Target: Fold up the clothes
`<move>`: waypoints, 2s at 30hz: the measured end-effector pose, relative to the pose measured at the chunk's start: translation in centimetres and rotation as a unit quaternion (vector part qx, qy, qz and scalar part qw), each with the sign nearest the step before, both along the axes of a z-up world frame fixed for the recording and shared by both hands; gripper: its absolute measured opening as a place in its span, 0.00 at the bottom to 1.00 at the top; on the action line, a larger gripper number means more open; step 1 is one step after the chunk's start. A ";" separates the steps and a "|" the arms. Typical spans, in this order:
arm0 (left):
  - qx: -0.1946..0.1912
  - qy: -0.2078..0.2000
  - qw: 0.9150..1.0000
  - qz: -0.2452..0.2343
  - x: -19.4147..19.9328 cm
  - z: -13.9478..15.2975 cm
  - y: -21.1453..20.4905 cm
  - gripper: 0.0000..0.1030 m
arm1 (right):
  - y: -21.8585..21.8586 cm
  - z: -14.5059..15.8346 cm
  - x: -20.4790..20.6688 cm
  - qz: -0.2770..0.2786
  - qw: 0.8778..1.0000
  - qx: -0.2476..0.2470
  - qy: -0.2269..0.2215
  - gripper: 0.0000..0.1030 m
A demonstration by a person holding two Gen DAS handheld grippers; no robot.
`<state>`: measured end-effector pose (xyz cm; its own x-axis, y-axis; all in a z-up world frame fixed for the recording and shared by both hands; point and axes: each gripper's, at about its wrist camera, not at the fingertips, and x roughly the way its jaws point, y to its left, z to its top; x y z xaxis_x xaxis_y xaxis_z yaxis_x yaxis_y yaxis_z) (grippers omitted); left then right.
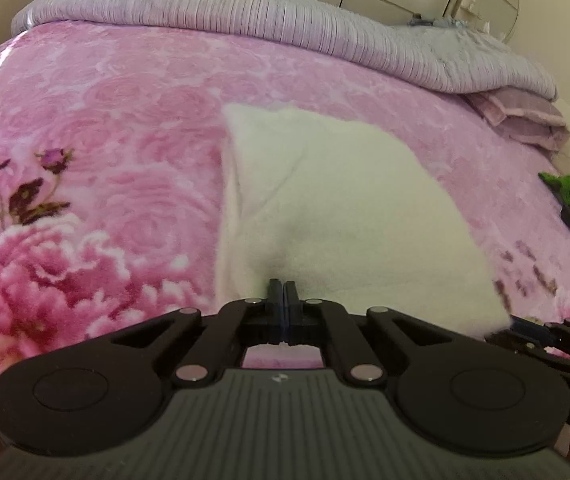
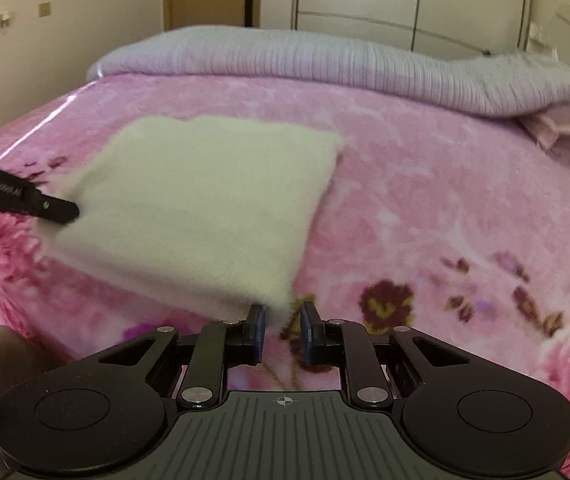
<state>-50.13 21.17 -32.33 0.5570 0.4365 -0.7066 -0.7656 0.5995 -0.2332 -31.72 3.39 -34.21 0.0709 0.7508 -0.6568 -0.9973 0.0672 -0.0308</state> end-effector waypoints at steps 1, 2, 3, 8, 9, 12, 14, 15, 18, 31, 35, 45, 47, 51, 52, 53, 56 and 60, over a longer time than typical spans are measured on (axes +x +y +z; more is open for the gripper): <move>0.003 0.002 1.000 -0.002 0.0 0.1 -0.1 0.03 | 0.0 0.0 -0.1 0.005 1.000 0.003 0.000 0.16; 0.006 0.004 1.000 -0.004 0.1 0.1 -0.1 0.03 | 0.4 -0.5 0.1 0.003 1.000 -0.001 0.006 0.16; 0.008 0.009 1.000 -0.005 0.2 0.0 -0.1 0.03 | 0.7 -0.9 0.4 0.001 1.000 -0.004 0.012 0.16; 0.009 0.022 1.000 -0.002 0.1 -0.5 -0.3 0.02 | 1.4 -2.0 2.5 -0.064 0.994 -0.079 0.029 0.16; 0.011 0.024 1.000 -0.001 0.1 -0.1 -0.5 0.02 | 1.0 -1.4 3.0 -0.070 0.994 -0.080 0.040 0.16; 0.016 0.030 0.999 0.010 0.0 1.5 -1.5 0.07 | -0.4 1.2 4.5 -0.082 0.991 -0.045 0.098 0.17; 0.024 0.039 0.999 0.017 0.0 2.3 -2.4 0.18 | -0.6 2.9 4.9 -0.085 0.989 -0.026 0.120 0.24; 0.028 0.044 0.998 0.021 0.1 2.7 -2.9 0.30 | -0.4 3.6 4.7 -0.082 0.989 -0.025 0.121 0.31; 0.038 0.059 0.997 0.031 0.2 3.9 -4.3 0.32 | 0.4 4.4 4.1 -0.069 0.988 -0.027 0.137 0.44; 0.050 0.060 0.996 0.033 -1.6 5.7 -8.6 0.37 | -1.7 5.2 1.3 -0.063 0.984 -0.044 0.160 0.52; 0.052 0.060 0.996 0.031 -1.8 5.9 -9.2 0.39 | -2.1 5.2 0.8 -0.065 0.984 -0.050 0.156 0.52; -0.029 -0.049 0.997 0.053 -4.9 6.1 -3.5 0.53 | -1.0 5.0 4.5 -0.086 0.977 -0.025 0.195 0.55; -0.067 -0.091 0.991 0.072 -6.0 5.4 -1.0 0.56 | -0.3 4.4 6.5 -0.103 0.965 -0.026 0.241 0.61; -0.141 -0.144 0.976 0.087 -6.4 3.0 3.9 0.59 | 1.8 2.5 9.8 -0.136 0.935 -0.034 0.325 0.67; -0.154 -0.152 0.973 0.085 -6.1 2.4 4.8 0.59 | 2.4 2.0 10.4 -0.140 0.929 -0.036 0.342 0.68; -0.165 -0.158 0.970 0.081 -5.7 1.7 5.6 0.59 | 3.0 1.5 10.9 -0.141 0.923 -0.037 0.357 0.69; -0.178 -0.159 0.969 0.066 -4.4 -0.1 7.4 0.59 | 4.9 0.0 12.0 -0.147 0.906 -0.043 0.395 0.72; -0.185 -0.155 0.969 0.046 -2.7 -2.1 9.4 0.59 | 7.2 -2.0 12.8 -0.158 0.885 -0.048 0.434 0.73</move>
